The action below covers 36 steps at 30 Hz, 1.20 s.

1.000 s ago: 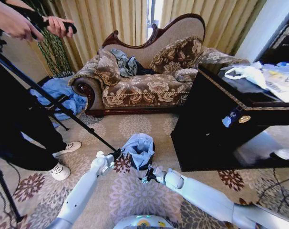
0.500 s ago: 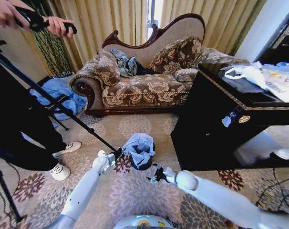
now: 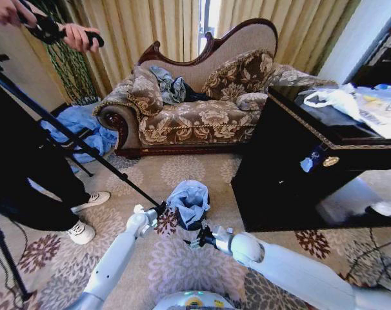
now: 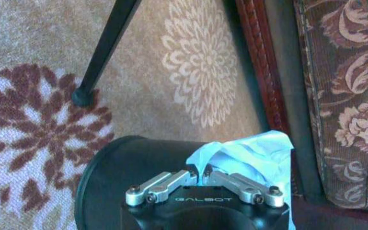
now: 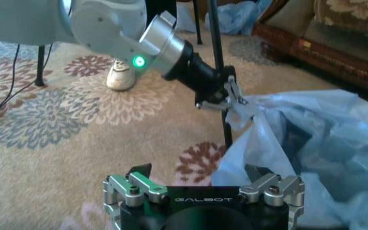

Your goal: Place a garbage bag over the trash bin.

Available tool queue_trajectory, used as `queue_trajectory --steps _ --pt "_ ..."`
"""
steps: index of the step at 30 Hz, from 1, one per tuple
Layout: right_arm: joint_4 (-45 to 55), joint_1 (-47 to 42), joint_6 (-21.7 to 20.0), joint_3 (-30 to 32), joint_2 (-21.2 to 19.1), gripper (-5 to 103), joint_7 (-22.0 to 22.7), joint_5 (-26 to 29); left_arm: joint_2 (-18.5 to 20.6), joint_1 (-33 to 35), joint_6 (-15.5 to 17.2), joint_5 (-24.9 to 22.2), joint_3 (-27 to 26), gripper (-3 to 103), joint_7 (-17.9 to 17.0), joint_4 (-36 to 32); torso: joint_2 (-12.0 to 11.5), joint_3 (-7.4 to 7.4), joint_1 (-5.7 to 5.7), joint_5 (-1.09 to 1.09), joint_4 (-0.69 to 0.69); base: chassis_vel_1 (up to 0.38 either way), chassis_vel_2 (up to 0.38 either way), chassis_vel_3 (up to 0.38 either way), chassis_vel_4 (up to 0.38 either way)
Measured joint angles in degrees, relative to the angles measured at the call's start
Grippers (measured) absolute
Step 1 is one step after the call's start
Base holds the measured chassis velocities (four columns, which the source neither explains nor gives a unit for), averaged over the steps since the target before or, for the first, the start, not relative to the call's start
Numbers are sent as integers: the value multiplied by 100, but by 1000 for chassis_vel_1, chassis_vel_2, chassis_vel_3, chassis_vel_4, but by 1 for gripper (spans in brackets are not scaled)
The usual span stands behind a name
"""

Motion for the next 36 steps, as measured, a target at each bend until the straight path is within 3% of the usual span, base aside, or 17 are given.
queue_trajectory --steps 19,36 --pt "-671 273 176 -127 777 97 -13 -399 -21 9 -15 22 -7 0 -15 -45 0 0 0 1 0 0 0 0 0" --pt "-1198 256 333 -102 798 97 -55 -595 -15 -19 -17 -11 22 0 -12 -50 0 0 0 1 -1 0 0 0 0"
